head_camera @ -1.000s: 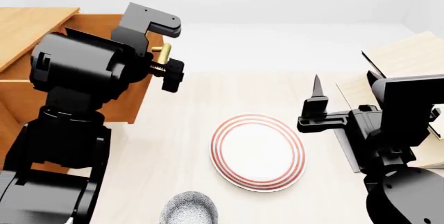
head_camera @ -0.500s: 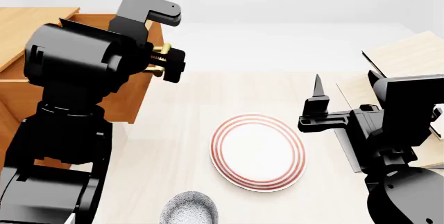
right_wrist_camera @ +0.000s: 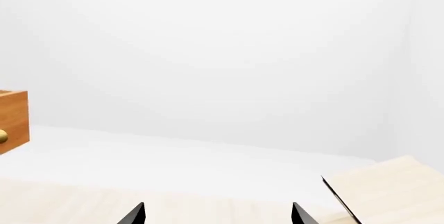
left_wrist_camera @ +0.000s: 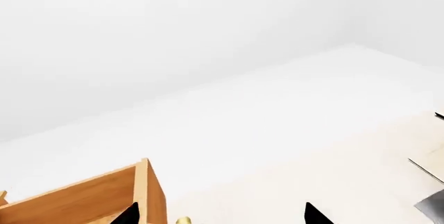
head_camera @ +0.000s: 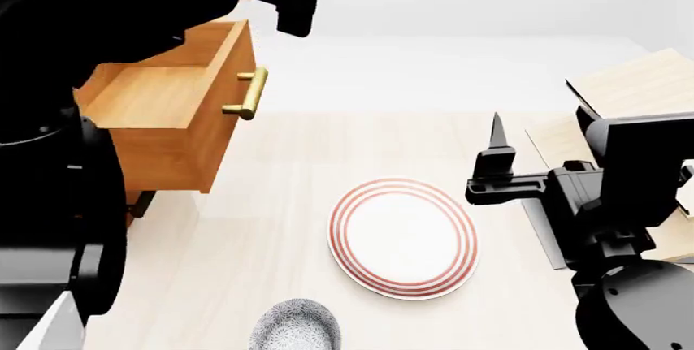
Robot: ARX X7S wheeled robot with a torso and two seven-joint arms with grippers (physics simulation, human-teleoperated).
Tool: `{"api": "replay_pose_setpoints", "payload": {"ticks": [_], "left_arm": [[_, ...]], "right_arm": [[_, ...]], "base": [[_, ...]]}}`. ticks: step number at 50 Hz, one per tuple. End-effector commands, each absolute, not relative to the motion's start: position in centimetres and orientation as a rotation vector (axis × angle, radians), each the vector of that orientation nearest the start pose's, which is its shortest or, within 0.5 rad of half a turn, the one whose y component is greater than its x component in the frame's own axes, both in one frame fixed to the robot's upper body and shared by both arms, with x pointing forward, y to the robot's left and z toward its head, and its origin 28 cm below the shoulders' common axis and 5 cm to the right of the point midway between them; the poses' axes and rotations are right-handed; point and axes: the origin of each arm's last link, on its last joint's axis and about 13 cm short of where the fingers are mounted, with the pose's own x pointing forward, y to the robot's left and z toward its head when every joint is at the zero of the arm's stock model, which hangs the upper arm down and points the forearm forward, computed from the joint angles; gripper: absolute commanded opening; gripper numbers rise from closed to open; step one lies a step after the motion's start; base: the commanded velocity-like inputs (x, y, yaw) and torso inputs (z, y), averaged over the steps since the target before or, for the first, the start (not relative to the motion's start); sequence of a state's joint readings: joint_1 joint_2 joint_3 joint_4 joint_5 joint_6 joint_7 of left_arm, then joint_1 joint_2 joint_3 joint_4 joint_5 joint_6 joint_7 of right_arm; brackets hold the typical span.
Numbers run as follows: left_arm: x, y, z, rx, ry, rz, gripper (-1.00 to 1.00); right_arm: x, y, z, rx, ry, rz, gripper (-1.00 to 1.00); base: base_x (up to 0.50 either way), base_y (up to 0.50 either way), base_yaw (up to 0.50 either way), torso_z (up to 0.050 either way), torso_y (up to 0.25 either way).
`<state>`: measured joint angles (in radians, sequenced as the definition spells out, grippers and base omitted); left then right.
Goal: Open the top drawer of the cabinet and put the bowl in it.
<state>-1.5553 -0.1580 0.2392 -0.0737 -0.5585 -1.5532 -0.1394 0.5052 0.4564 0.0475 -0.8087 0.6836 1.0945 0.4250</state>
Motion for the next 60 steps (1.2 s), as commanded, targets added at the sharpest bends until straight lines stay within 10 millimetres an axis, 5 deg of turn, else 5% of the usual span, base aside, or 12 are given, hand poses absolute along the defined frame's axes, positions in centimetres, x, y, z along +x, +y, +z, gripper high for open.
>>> {"api": "replay_pose_setpoints", "payload": {"ticks": [1, 25, 42, 60], "left_arm": [[27.5, 18.1, 38.4, 0.234, 0.027, -0.421, 1.00], [18.9, 17.0, 31.8, 0.330, 0.021, -0.669, 1.00], [15.8, 18.3, 26.5, 0.345, 0.119, -0.712, 1.00], [15.0, 19.7, 23.7, 0.305, 0.235, -0.696, 1.00]], "right_arm": [[21.7, -13.6, 21.5, -0.115, -0.160, -0.012, 1.00], [21.6, -13.6, 21.6, -0.116, -0.165, -0.014, 1.00], [21.5, -13.6, 21.9, -0.115, -0.173, -0.018, 1.00], [21.5, -13.5, 22.4, -0.116, -0.185, -0.018, 1.00]], "base": [[0.00, 0.00, 0.00, 0.000, 0.000], [0.00, 0.00, 0.00, 0.000, 0.000], [0.00, 0.00, 0.00, 0.000, 0.000], [0.00, 0.00, 0.00, 0.000, 0.000]]}}
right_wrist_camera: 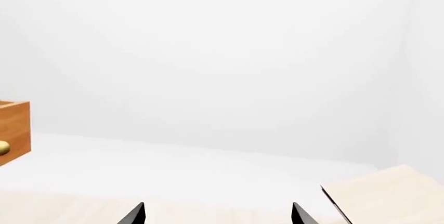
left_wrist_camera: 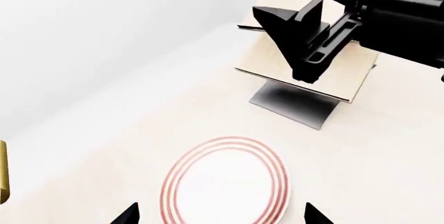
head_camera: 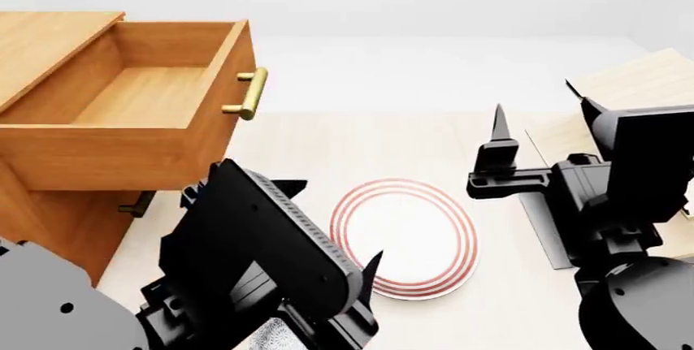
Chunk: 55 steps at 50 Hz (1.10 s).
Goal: Open the top drawer of the cabinet and put the bowl in it.
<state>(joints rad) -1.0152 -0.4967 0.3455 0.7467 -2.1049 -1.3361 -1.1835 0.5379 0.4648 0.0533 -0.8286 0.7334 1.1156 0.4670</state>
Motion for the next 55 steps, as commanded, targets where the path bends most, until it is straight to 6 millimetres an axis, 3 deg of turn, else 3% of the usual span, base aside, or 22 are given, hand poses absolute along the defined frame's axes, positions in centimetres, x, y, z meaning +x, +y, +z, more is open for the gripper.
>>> {"api": "replay_pose_setpoints", "payload": {"ticks": [1, 29, 55], "left_arm": [[15.1, 19.9, 23.5, 0.304, 0.244, -0.692, 1.00], [16.9, 21.8, 19.0, 0.247, 0.511, -0.578, 1.00], [18.5, 23.4, 17.7, 0.253, 0.668, -0.450, 1.00]], "right_arm": [[21.4, -13.5, 22.4, -0.116, -0.186, -0.018, 1.00], [21.7, -13.5, 22.0, -0.110, -0.180, -0.018, 1.00], [21.9, -13.6, 21.6, -0.108, -0.170, -0.019, 1.00]], "base": [[0.00, 0.00, 0.00, 0.000, 0.000], [0.00, 0.00, 0.00, 0.000, 0.000], [0.00, 0.00, 0.00, 0.000, 0.000]]}}
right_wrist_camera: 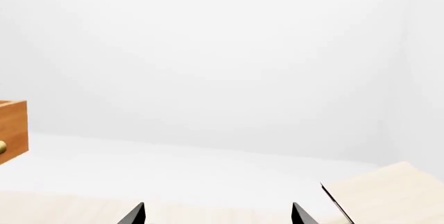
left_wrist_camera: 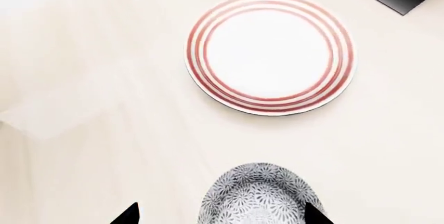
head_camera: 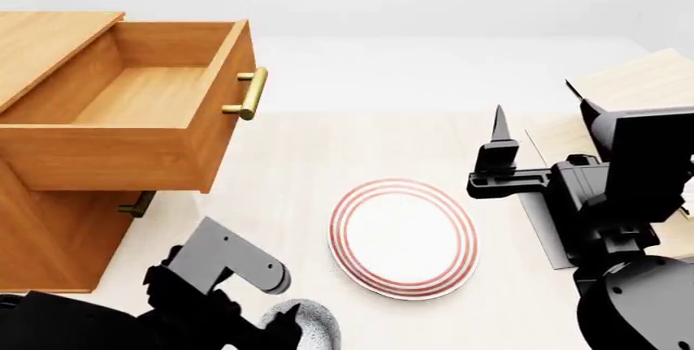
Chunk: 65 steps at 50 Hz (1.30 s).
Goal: Open the top drawer of the cabinet and put the bowl in it.
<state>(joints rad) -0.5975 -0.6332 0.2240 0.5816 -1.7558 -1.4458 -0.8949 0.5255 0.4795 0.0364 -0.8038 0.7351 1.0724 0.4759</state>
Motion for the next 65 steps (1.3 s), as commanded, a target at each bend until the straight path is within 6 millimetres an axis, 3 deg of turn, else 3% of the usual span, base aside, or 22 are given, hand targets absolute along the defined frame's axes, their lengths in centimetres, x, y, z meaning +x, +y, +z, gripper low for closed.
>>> {"api": "replay_pose_setpoints", "payload": {"ticks": [1, 32, 65], "left_arm": [[18.5, 23.4, 17.7, 0.252, 0.672, -0.447, 1.00], [21.0, 24.4, 17.7, 0.207, 0.797, -0.378, 1.00], [23.3, 23.7, 15.1, 0.231, 0.869, -0.374, 1.00]], "right_arm": [[21.9, -13.6, 21.6, -0.108, -0.170, -0.019, 1.00], [22.4, -13.5, 21.2, -0.098, -0.161, -0.013, 1.00], [22.6, -13.6, 20.8, -0.101, -0.150, -0.019, 1.00]], "base": [[0.00, 0.00, 0.00, 0.000, 0.000], [0.00, 0.00, 0.00, 0.000, 0.000], [0.00, 0.00, 0.00, 0.000, 0.000]]}}
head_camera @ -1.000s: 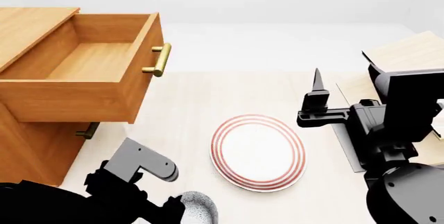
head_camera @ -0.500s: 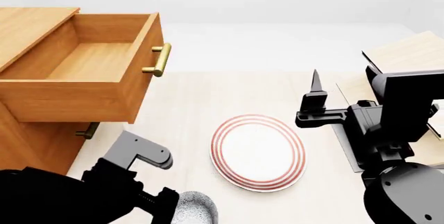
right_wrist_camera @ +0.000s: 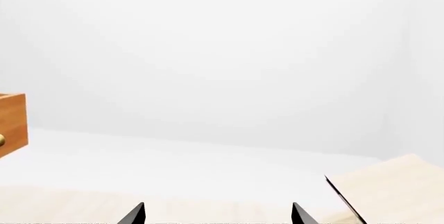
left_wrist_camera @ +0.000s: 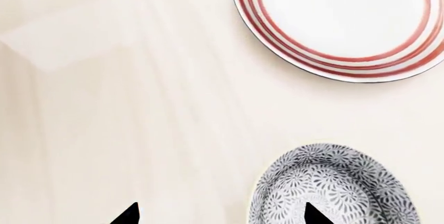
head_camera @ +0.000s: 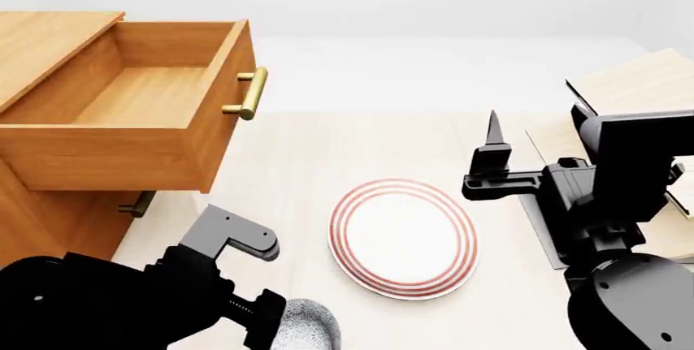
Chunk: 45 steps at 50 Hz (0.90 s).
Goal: Open the top drawer of the cabinet and put the bowl in it.
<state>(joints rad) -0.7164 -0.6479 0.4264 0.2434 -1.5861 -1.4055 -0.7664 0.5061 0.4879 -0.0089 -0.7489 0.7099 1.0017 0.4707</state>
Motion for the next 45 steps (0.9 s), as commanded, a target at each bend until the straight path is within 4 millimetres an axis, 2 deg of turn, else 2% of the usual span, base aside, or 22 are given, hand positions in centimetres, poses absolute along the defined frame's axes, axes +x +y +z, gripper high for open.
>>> {"api": "replay_pose_setpoints", "payload": {"ticks": [1, 45], "left_arm": [[23.3, 23.7, 15.0, 0.233, 0.873, -0.375, 1.00], [23.9, 23.1, 11.1, 0.239, 0.968, -0.406, 1.00]], "right_arm": [[22.6, -13.6, 20.8, -0.101, -0.149, -0.019, 1.00], [23.1, -13.6, 20.0, -0.101, -0.127, -0.020, 1.00]], "base": [[0.00, 0.00, 0.00, 0.000, 0.000], [0.00, 0.00, 0.00, 0.000, 0.000]]}}
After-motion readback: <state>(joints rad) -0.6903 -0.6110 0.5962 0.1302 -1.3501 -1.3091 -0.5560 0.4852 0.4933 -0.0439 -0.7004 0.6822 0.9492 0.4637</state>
